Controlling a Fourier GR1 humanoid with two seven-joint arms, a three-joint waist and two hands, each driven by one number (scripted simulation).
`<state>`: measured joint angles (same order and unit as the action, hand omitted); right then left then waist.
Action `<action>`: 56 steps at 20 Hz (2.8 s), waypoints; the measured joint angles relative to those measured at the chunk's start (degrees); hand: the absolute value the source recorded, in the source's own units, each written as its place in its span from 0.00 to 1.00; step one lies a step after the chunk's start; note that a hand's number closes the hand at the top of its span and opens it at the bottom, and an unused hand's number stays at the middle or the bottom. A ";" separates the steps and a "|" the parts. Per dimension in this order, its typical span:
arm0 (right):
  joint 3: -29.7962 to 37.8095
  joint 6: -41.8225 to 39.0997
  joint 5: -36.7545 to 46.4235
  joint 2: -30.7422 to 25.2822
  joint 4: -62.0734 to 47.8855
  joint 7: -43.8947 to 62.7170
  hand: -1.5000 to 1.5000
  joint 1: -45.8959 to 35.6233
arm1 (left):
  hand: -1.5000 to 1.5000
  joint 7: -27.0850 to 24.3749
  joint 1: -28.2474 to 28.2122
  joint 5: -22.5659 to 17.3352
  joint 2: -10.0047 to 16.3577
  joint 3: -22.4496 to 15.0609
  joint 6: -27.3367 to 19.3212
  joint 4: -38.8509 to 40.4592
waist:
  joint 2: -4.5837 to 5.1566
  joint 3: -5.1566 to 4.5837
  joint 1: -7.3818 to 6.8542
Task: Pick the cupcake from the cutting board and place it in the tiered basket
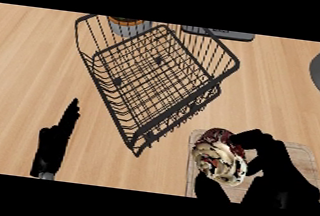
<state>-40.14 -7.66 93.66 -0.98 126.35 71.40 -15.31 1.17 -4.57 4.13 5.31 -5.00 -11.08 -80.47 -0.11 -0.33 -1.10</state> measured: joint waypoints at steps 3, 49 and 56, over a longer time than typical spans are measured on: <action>3.30 -0.58 -2.59 0.16 -2.20 0.00 1.00 -3.72 | 0.50 0.79 0.55 0.11 -0.08 -0.42 0.27 -0.13 | 0.21 0.01 -0.86; 31.29 26.77 -11.28 0.90 -11.96 -2.61 0.00 -16.24 | 0.50 0.68 1.23 0.10 -0.69 0.72 -0.25 1.92 | -0.73 0.40 1.15; 30.36 24.52 -7.58 0.99 8.04 -0.66 0.00 -4.29 | 0.50 0.25 -1.43 -0.36 0.26 1.90 -0.47 0.56 | -1.40 0.37 3.43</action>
<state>-9.78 16.86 86.07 0.01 134.40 70.74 -19.60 1.42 -6.00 3.77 5.57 -3.11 -11.55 -79.91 -1.51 0.04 2.33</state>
